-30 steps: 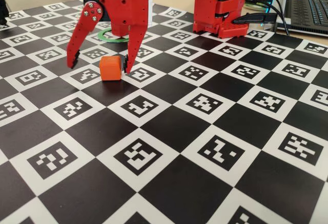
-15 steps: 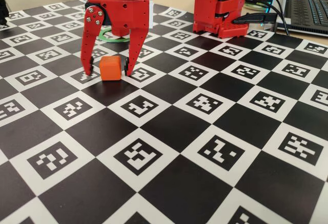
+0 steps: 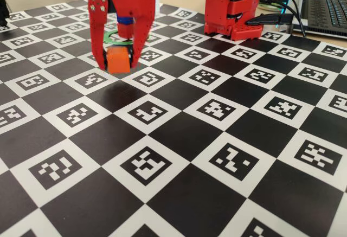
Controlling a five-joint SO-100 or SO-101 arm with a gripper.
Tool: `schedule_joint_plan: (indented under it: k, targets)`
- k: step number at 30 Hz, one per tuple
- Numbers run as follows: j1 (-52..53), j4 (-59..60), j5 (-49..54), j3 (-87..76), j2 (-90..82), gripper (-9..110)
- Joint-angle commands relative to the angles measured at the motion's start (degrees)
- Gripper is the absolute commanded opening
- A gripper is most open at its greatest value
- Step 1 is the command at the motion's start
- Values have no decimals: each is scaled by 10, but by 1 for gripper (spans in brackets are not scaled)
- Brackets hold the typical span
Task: Grab the red cube then put it in the green circle then put the blue cube on top and finally the orange cube on top
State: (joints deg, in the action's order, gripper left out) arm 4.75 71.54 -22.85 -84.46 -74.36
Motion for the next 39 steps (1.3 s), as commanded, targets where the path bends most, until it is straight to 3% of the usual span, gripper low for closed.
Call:
schedule_joint_plan:
  k: [1, 9, 19, 27, 39]
  targets:
    - [18, 57, 76, 64, -88, 9]
    - [126, 141, 332, 62, -168, 9]
    - [308, 190, 552, 46, -218, 9]
    - [389, 171, 630, -47, -259, 9]
    - [394, 144, 640, -108, -279, 9]
